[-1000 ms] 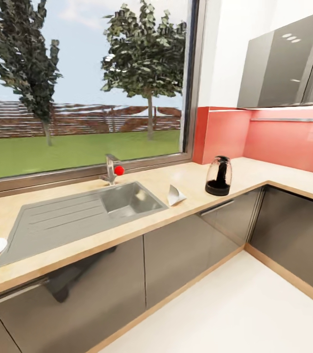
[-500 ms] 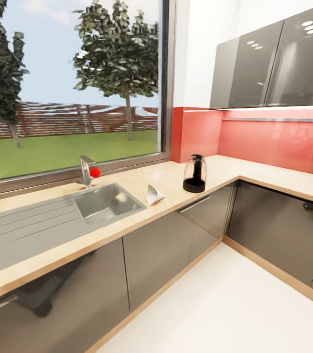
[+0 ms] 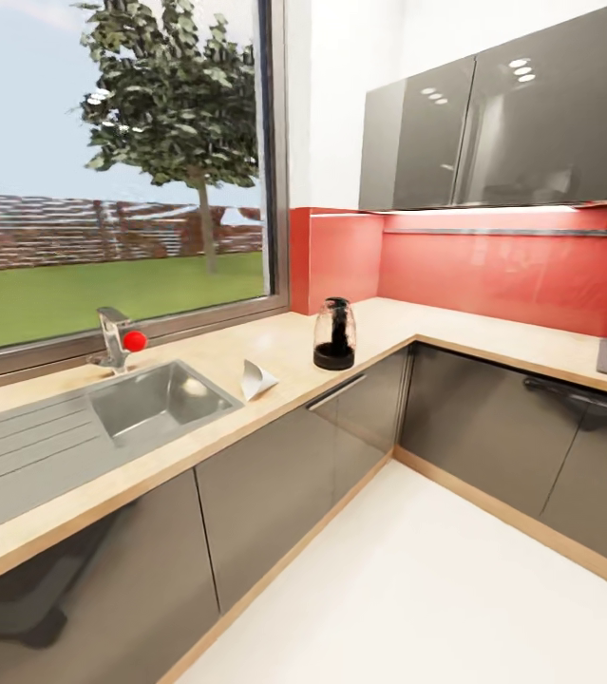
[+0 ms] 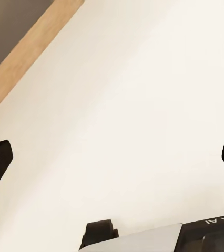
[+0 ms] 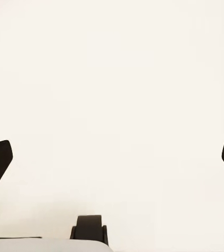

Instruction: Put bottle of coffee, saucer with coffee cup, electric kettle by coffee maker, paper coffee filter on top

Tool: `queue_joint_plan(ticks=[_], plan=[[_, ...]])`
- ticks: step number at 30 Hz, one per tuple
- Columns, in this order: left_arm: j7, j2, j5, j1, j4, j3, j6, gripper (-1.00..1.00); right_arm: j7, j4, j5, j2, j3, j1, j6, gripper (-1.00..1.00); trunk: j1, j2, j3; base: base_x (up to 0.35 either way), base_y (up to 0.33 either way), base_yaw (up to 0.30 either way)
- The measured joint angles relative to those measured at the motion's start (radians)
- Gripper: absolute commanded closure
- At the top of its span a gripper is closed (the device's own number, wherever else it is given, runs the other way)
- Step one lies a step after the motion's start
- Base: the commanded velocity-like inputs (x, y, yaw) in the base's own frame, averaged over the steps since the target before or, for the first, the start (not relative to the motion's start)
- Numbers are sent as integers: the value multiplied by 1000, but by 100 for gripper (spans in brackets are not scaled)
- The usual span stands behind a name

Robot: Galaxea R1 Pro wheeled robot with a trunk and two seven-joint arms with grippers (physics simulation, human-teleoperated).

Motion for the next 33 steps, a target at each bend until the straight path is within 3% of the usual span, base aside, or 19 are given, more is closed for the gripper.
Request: queue_joint_plan(ticks=[10, 11, 12, 15, 17, 23, 29, 33], plan=[[0, -3, 9, 0, -37, -9, 0, -100, -2, 0, 0, 2, 0, 0, 0, -100, 0, 0, 0, 0, 0, -26], [-26, -28, 7, 1, -121, -14, 9, -100, -1, 3, 1, 2, 1, 0, 0, -100, 0, 0, 0, 0, 0, 0], [-37, -44, 7, -1, -282, -16, 22, -100, -1, 3, 1, 2, 1, 0, 0, -100, 0, 0, 0, 0, 0, 0], [-55, -70, 6, 0, -367, -29, 75, -100, -1, 3, 1, 2, 1, 0, 0, -100, 0, 0, 0, 0, 0, 0], [-71, -91, 6, 0, -462, -62, 167, -100, -1, 3, 1, 2, 1, 0, 0, -100, 0, 0, 0, 0, 0, 0], [-120, -108, 5, 0, -704, -142, 357, -100, -1, 3, 1, 3, 1, 0, 0, -100, 0, 0, 0, 0, 0, 0], [-151, -132, 9, 0, -949, -169, 497, -100, -1, 3, 1, 3, 1, 0, 0, -100, 0, 0, 0, 0, 0, 0], [-157, -140, 9, -12, -1032, -175, 549, -100, -1, 3, 1, 4, 1, 0, 0, -100, 0, 0, 0, 0, 0, 0]])
